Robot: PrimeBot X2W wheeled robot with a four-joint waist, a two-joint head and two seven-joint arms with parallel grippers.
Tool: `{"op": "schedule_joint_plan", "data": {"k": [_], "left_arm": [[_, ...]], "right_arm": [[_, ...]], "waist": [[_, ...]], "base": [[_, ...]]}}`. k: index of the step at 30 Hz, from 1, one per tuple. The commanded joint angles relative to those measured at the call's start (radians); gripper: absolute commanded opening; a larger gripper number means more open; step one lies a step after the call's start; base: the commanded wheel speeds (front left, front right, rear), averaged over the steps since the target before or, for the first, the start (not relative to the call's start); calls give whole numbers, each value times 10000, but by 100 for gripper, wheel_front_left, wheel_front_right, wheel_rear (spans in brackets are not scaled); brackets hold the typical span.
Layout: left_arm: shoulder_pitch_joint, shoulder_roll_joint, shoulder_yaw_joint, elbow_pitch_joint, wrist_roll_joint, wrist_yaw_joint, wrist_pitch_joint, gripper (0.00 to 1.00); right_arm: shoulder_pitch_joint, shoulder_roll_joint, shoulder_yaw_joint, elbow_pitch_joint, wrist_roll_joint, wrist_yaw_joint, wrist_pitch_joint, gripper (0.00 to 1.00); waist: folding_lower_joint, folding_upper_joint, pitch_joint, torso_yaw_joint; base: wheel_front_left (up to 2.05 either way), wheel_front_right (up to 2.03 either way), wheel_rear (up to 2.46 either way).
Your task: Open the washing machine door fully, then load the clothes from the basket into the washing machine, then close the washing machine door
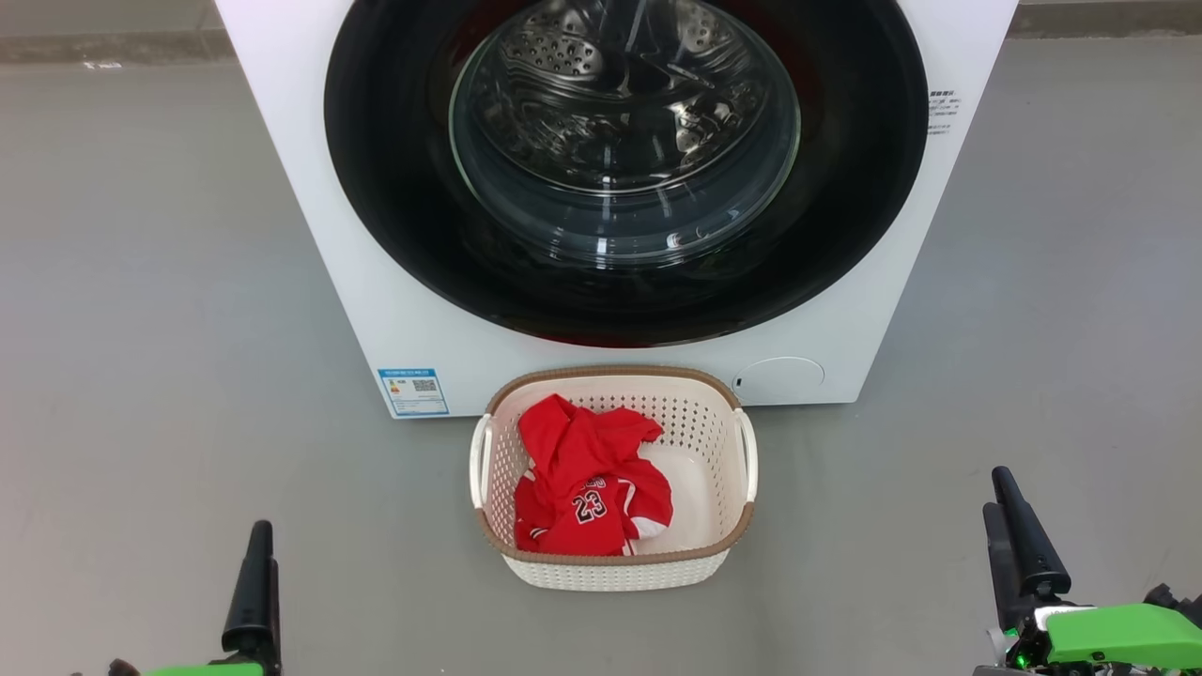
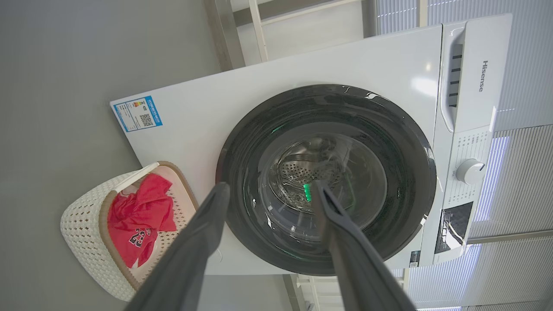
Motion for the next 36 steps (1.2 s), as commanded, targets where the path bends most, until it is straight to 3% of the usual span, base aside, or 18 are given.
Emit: {"op": "schedule_joint_plan", "data": {"k": [1, 13, 36], "left_arm": [[-470, 192, 57, -336, 217, -15, -92, 100], [-584, 317, -183, -387, 2249, -20, -448, 100], [-682, 326, -204, -484, 6870, -27, -1099, 100]], "right_arm": [[-435, -186, 146, -350, -215, 5, -96, 100], [-554, -444, 488, -549, -1530, 7, -458, 100], [-697, -956, 989, -600, -5515, 10, -1102, 100]], "waist": [[-1, 0, 4, 2], [-1, 0, 44, 27], [-1, 0, 1, 91]], "base": [[0, 0, 0], [0, 0, 0], [0, 0, 0]]}}
